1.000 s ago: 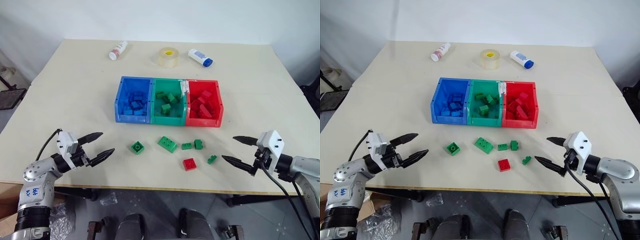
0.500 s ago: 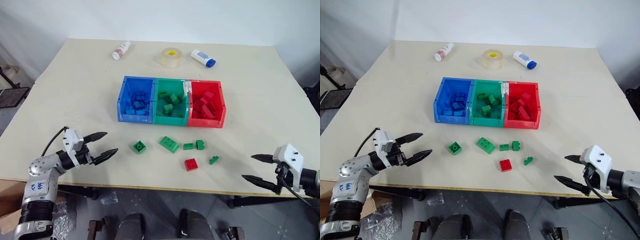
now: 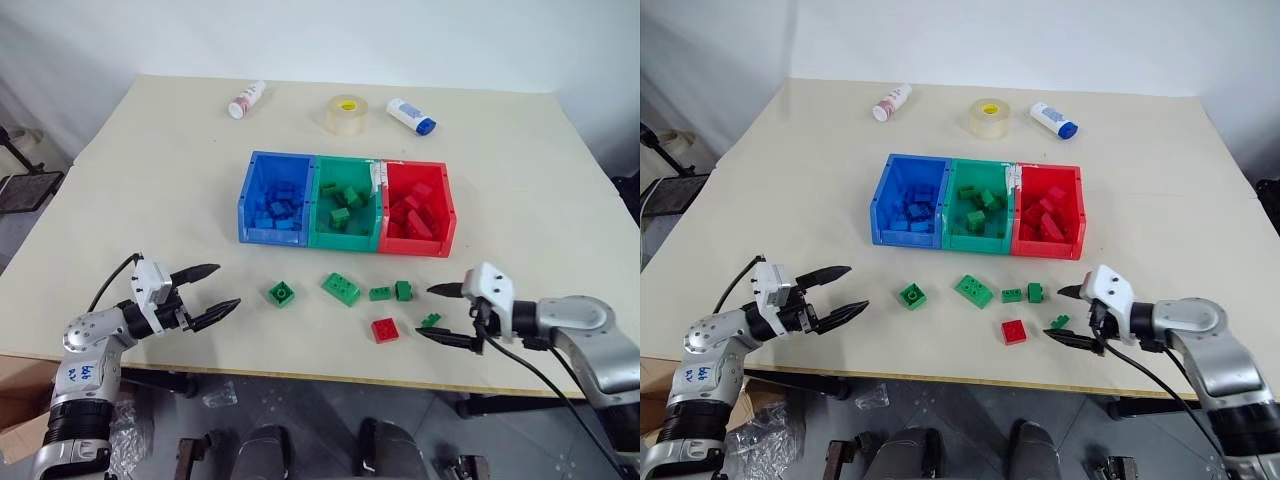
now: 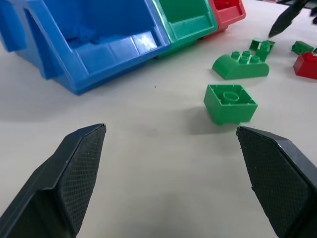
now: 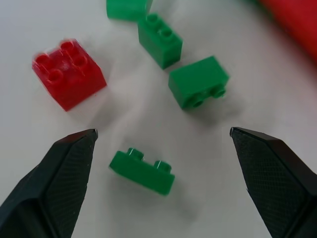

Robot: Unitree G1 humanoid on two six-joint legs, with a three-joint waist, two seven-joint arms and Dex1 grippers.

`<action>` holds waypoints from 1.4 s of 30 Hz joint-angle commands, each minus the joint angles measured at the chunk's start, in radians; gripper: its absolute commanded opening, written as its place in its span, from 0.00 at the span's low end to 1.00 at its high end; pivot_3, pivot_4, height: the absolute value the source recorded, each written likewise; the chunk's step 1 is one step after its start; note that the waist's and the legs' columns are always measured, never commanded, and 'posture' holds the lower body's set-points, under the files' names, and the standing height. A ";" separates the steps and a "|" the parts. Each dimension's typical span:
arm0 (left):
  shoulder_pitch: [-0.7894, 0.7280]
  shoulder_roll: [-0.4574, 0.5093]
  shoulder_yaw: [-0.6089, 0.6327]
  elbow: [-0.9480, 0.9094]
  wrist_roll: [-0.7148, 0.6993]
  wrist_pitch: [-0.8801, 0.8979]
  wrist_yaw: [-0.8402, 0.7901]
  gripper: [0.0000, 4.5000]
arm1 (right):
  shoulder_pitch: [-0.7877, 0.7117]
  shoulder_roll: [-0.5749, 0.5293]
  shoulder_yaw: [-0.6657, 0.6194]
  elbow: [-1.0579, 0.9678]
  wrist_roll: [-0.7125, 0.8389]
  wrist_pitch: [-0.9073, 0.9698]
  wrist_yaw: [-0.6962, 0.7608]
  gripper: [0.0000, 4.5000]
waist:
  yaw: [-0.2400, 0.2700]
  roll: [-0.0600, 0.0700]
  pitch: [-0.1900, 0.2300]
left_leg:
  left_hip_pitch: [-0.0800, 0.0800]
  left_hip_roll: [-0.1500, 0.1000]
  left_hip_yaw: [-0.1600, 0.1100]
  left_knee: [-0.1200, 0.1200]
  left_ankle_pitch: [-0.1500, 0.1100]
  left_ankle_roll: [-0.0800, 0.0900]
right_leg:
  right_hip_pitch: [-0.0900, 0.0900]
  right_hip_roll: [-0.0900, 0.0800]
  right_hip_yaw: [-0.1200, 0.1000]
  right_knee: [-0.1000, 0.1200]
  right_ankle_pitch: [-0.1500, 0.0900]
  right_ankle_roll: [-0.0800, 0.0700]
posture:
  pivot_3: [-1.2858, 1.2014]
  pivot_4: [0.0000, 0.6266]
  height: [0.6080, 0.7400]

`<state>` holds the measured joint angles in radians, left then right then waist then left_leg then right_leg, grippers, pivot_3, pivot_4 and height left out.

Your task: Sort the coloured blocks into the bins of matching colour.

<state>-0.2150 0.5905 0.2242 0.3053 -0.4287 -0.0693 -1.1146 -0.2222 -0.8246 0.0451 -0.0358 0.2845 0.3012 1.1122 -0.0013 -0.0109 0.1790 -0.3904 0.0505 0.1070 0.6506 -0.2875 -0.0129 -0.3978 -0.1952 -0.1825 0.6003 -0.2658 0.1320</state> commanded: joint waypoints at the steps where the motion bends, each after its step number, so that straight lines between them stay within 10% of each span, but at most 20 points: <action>1: 0.019 -0.003 0.010 -0.061 -0.015 -0.014 0.004 1.00 | -0.028 -0.003 0.028 0.033 -0.031 -0.036 0.036 0.84 | -0.002 0.000 0.000 | 0.000 0.000 0.000 0.000 0.000 0.000 | 0.000 0.000 0.000 0.000 0.000 0.000 | 0.52 0.24 1.00; 9: 0.055 -0.009 0.019 -0.108 -0.026 -0.005 0.025 1.00 | -0.028 -0.013 -0.008 0.031 -0.014 -0.062 0.054 0.30 | -0.002 0.000 0.000 | 0.001 0.000 0.000 0.001 0.000 0.000 | 0.000 0.000 0.000 0.001 0.000 0.000 | 0.52 0.24 1.00; 18: 0.027 -0.026 0.002 -0.091 -0.019 -0.014 0.028 1.00 | -0.124 0.061 -0.072 -0.053 0.081 0.008 -0.019 0.30 | -0.007 0.000 0.000 | 0.001 0.001 0.000 0.001 0.000 0.000 | 0.000 0.001 0.000 0.001 0.000 0.000 | 0.52 0.24 1.00; 29: -0.019 -0.042 -0.016 -0.063 -0.010 -0.034 0.018 1.00 | -0.591 0.427 0.028 0.314 -0.047 -0.085 -0.274 0.30 | -0.034 0.000 0.000 | 0.001 0.002 0.001 0.001 0.000 -0.001 | 0.000 0.002 0.001 0.002 0.000 0.000 | 0.52 0.24 1.00; 38: -0.013 -0.041 -0.012 -0.082 -0.015 -0.039 0.030 1.00 | -0.722 0.534 0.024 0.574 -0.131 -0.245 -0.351 0.96 | -0.028 0.000 0.000 | -0.001 0.002 0.003 0.000 0.000 -0.001 | -0.004 0.003 0.004 0.003 0.000 0.000 | 0.52 0.24 1.00; 42: -0.011 -0.039 -0.011 -0.080 -0.017 -0.040 0.028 1.00 | -0.651 0.483 0.014 0.475 -0.096 -0.223 -0.268 0.99 | -0.032 0.000 0.000 | -0.001 0.003 0.005 -0.001 0.000 -0.001 | -0.006 0.004 0.005 0.004 0.000 0.000 | 0.52 0.24 1.00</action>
<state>-0.2304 0.5446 0.1964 0.2475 -0.4329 -0.0969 -1.0849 -0.8932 -0.3184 0.0774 0.5123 0.1600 0.0817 0.8018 -0.0331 -0.0105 0.1791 -0.3910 0.0535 0.1118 0.6498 -0.2873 -0.0142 -0.4039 -0.1916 -0.1768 0.6041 -0.2659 0.1316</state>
